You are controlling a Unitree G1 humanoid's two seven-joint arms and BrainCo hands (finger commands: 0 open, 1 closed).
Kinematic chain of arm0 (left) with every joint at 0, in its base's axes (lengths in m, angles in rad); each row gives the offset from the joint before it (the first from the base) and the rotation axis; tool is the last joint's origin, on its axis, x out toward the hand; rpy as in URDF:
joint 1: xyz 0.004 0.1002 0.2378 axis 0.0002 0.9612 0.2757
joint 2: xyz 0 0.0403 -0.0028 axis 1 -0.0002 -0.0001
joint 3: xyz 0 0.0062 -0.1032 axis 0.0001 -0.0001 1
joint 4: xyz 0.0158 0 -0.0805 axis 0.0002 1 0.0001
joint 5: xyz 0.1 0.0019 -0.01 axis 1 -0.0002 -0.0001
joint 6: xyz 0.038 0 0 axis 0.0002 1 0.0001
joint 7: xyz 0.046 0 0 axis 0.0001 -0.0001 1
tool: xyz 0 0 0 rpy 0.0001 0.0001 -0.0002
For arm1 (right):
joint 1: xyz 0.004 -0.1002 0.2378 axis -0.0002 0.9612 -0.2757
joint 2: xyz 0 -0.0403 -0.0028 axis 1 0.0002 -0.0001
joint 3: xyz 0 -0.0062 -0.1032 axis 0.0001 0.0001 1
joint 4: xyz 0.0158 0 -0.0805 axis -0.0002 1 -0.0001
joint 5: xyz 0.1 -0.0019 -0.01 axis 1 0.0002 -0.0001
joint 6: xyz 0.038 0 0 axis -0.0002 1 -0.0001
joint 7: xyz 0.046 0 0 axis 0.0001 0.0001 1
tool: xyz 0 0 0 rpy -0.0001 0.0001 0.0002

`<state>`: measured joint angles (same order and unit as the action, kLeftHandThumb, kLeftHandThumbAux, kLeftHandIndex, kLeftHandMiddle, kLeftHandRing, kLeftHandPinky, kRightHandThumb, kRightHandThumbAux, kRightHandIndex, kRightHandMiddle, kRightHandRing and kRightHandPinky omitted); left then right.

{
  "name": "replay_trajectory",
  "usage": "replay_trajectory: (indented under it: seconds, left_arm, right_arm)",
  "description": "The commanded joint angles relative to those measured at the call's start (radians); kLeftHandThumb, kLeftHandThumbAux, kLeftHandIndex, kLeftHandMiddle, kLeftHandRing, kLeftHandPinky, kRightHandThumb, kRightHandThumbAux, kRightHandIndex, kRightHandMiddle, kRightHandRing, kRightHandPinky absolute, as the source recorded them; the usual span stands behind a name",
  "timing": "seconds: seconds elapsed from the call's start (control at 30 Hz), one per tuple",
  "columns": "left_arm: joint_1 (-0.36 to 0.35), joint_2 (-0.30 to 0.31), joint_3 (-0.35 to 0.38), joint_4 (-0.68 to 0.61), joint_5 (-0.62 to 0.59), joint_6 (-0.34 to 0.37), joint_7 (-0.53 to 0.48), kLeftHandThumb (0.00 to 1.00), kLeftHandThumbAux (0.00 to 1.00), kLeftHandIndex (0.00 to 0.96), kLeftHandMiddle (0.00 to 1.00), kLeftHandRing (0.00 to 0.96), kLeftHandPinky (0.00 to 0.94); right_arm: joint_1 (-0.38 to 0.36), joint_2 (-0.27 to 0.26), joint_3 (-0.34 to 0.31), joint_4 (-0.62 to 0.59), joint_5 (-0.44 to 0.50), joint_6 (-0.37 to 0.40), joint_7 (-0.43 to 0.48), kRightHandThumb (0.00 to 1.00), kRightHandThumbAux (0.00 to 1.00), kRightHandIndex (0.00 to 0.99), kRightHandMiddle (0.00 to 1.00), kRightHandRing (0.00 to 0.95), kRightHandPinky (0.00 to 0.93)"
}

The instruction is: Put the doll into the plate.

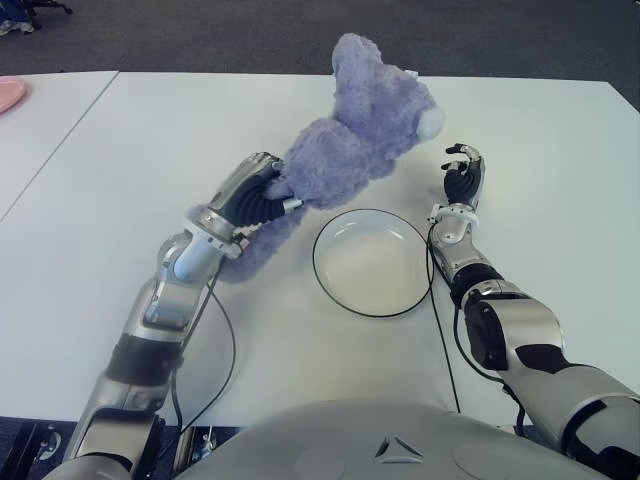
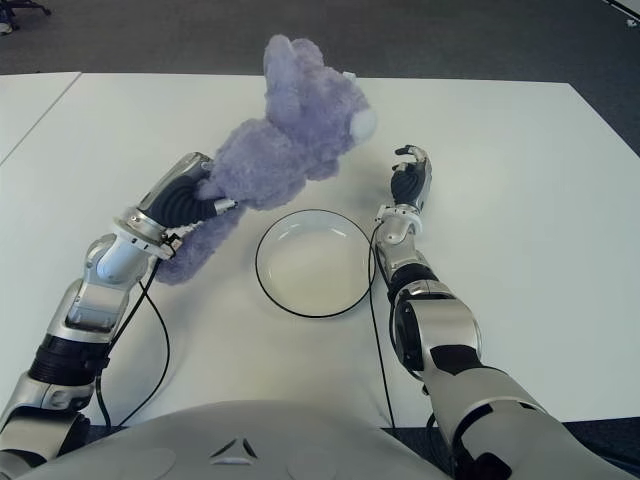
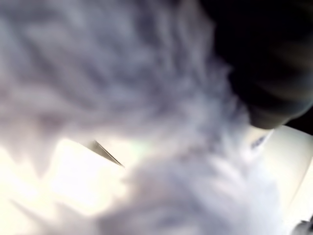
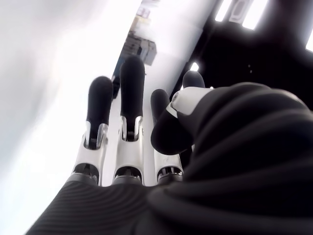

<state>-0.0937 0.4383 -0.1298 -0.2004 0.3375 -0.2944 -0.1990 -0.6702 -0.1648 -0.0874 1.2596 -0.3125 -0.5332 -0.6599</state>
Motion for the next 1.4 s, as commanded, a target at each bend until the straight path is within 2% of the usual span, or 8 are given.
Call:
replay_trajectory:
  seconds: [0.03,0.17,0.2,0.3,0.47,0.93,1.1,1.4]
  left_arm:
    - [0.024,-0.007,-0.025,-0.050,-0.037,0.046,-0.066,0.746,0.723,0.885,0.942,0.910,0.901]
    - [0.029,-0.005,-0.030,-0.069,-0.046,0.078,-0.096,0.758,0.724,0.873,0.935,0.906,0.900]
    - [0.031,-0.005,-0.031,-0.075,-0.049,0.088,-0.105,0.762,0.725,0.866,0.928,0.902,0.894]
    - [0.035,-0.005,-0.036,-0.093,-0.062,0.121,-0.133,0.771,0.724,0.852,0.915,0.895,0.888]
    - [0.041,-0.005,-0.049,-0.126,-0.078,0.156,-0.167,0.790,0.717,0.835,0.896,0.886,0.880]
    - [0.045,0.001,-0.071,-0.173,-0.118,0.212,-0.239,0.818,0.702,0.836,0.900,0.891,0.886]
    - [0.071,0.004,-0.074,-0.192,-0.151,0.246,-0.273,0.816,0.707,0.830,0.892,0.883,0.874]
    - [0.096,0.016,-0.069,-0.219,-0.164,0.306,-0.306,0.823,0.706,0.819,0.880,0.877,0.877]
  right_arm:
    - [0.178,0.074,0.009,0.116,-0.005,0.102,0.008,1.000,0.697,0.389,0.254,0.466,0.405]
    - [0.178,0.074,0.012,0.116,-0.008,0.102,0.004,1.000,0.697,0.390,0.254,0.464,0.406]
    - [0.177,0.074,0.013,0.116,-0.009,0.102,0.003,1.000,0.682,0.387,0.252,0.466,0.341]
    - [0.178,0.076,0.017,0.116,-0.012,0.103,-0.001,1.000,0.664,0.383,0.248,0.468,0.262]
    - [0.179,0.074,0.022,0.116,-0.015,0.106,-0.007,1.000,0.657,0.384,0.243,0.469,0.224]
    - [0.180,0.074,0.037,0.116,-0.015,0.109,-0.012,1.000,0.654,0.378,0.243,0.469,0.188]
    - [0.181,0.075,0.037,0.116,-0.013,0.111,-0.010,1.000,0.654,0.379,0.243,0.469,0.184]
    - [0.180,0.078,0.039,0.116,-0.013,0.111,-0.012,1.000,0.656,0.375,0.243,0.469,0.226]
